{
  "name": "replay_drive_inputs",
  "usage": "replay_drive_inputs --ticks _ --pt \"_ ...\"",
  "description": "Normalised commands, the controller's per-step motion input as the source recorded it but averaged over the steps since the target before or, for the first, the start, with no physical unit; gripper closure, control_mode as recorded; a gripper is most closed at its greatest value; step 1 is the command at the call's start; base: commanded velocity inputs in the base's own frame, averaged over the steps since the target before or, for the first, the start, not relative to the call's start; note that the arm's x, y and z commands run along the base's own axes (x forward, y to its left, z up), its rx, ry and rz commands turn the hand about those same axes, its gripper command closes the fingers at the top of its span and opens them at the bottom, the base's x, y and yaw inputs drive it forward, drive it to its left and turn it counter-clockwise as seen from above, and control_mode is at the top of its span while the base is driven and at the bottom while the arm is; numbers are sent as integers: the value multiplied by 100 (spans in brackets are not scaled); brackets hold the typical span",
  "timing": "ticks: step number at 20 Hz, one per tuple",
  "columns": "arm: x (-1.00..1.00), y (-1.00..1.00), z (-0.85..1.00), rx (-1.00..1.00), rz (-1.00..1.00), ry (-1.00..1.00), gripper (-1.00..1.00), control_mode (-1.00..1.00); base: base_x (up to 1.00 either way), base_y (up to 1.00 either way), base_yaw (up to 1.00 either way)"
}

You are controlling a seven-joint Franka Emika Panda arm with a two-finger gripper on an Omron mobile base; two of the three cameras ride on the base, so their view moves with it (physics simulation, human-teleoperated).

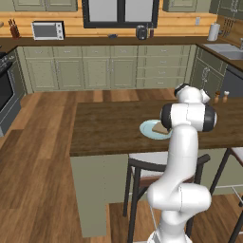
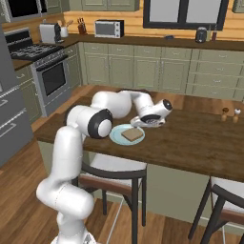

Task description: Start the toaster. Once the lever pops up, take the bread to the plate on the dining counter.

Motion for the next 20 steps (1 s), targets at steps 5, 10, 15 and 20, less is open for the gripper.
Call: replay_drive_inputs --ticks 5,10,15,20 --pt "-1 6 6 -20 -7 7 -100 -100 0 0 0" --pt "-31 52 42 -21 -5 0 -100 -100 0 0 0" --pt "-53 39 92 -8 -2 8 -100 -100 0 0 0" --pt "-80 33 93 0 0 23 -100 -100 0 0 0"
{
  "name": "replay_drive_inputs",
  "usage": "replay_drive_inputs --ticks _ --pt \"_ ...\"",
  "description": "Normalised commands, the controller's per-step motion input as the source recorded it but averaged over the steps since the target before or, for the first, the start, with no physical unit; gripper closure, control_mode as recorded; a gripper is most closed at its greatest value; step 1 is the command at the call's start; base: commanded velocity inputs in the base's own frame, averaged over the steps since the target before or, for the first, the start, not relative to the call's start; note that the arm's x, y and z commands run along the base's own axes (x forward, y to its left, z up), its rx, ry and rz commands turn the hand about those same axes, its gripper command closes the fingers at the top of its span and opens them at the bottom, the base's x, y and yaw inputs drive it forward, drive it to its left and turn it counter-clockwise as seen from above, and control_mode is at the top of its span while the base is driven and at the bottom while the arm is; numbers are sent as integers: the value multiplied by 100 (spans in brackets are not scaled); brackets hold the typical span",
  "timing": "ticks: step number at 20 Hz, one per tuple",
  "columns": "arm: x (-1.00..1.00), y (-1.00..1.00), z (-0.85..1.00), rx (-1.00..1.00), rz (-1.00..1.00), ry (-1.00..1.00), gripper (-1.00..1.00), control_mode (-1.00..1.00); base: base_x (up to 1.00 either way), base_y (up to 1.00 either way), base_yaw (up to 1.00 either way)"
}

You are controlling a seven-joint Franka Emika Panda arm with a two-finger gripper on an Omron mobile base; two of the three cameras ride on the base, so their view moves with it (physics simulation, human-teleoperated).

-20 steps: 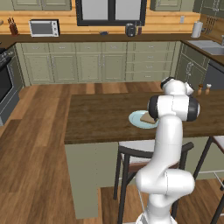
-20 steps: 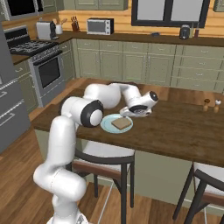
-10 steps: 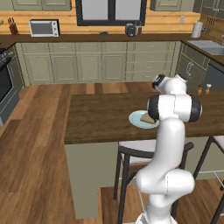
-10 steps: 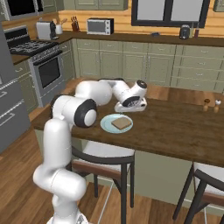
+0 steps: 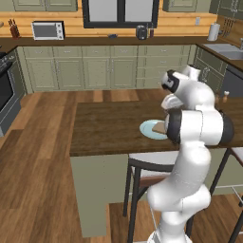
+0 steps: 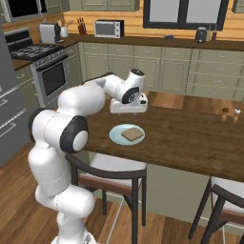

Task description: Start the toaster. Once the lever pops up, take the bread to the plate on the dining counter.

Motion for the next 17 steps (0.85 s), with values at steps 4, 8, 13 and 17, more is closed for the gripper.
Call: replay_drive_inputs --ticks 4,8,13,17 --pt "-100 52 52 0 -2 27 -100 -100 0 0 0" --pt "-100 74 18 -3 -3 20 -100 -100 0 0 0" --pt "-98 91 1 -15 0 3 -100 -100 0 0 0" --pt "-83 97 0 -15 0 0 -100 -100 0 0 0"
